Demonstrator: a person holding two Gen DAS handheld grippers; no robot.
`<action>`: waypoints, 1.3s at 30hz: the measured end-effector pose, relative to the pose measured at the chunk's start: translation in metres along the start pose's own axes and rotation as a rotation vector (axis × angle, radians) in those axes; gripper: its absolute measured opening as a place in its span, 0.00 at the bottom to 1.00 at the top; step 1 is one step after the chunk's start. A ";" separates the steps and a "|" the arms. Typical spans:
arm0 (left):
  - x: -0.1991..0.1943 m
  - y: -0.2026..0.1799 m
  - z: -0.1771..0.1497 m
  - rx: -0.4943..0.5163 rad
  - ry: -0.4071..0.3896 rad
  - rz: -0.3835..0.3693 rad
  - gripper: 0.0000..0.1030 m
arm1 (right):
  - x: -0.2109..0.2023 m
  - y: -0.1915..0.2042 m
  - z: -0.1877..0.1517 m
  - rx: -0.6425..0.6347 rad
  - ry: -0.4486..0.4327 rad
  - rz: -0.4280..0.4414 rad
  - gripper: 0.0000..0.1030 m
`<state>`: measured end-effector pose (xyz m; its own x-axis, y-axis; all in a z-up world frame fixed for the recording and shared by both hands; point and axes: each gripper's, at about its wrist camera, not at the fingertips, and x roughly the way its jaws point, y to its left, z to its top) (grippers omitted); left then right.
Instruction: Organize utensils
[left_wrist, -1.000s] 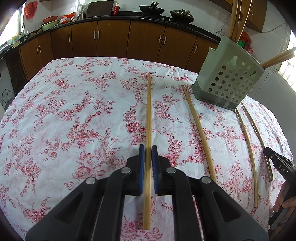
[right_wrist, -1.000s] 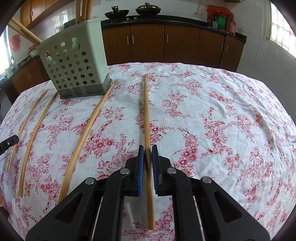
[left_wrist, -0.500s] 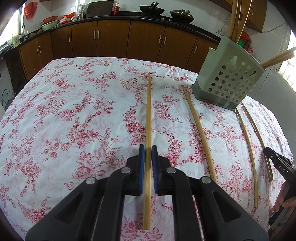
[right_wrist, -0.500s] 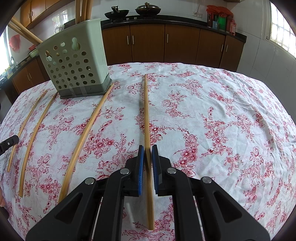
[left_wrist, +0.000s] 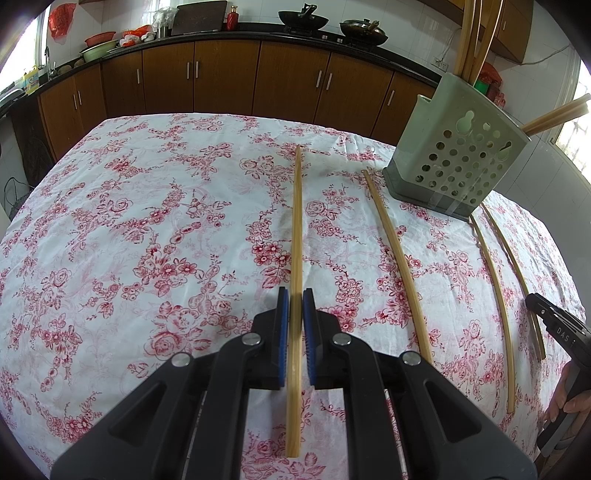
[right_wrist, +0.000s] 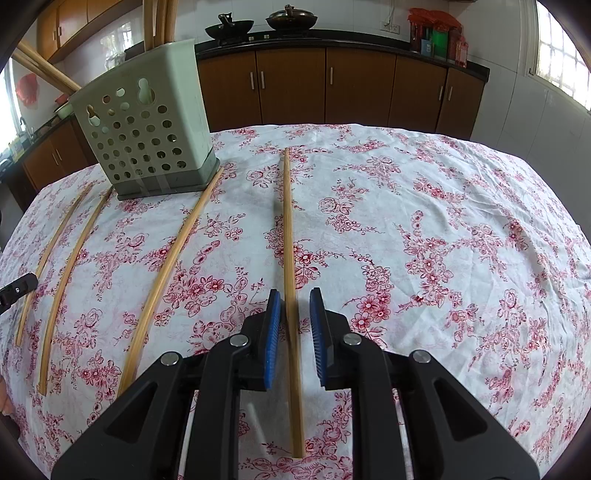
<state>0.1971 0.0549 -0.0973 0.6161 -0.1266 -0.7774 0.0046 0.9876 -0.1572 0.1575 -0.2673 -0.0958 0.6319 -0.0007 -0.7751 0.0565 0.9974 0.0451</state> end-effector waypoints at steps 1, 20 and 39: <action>0.000 0.000 0.000 0.000 0.000 0.000 0.11 | 0.000 0.000 0.000 0.000 0.000 0.000 0.17; -0.055 -0.014 0.010 0.123 -0.107 0.012 0.08 | -0.063 -0.005 0.017 0.022 -0.179 0.047 0.07; -0.164 -0.048 0.077 0.137 -0.386 -0.121 0.08 | -0.162 0.012 0.074 0.025 -0.509 0.170 0.07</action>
<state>0.1564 0.0352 0.0851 0.8542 -0.2242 -0.4691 0.1838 0.9742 -0.1310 0.1130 -0.2605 0.0770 0.9285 0.1189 -0.3519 -0.0642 0.9845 0.1632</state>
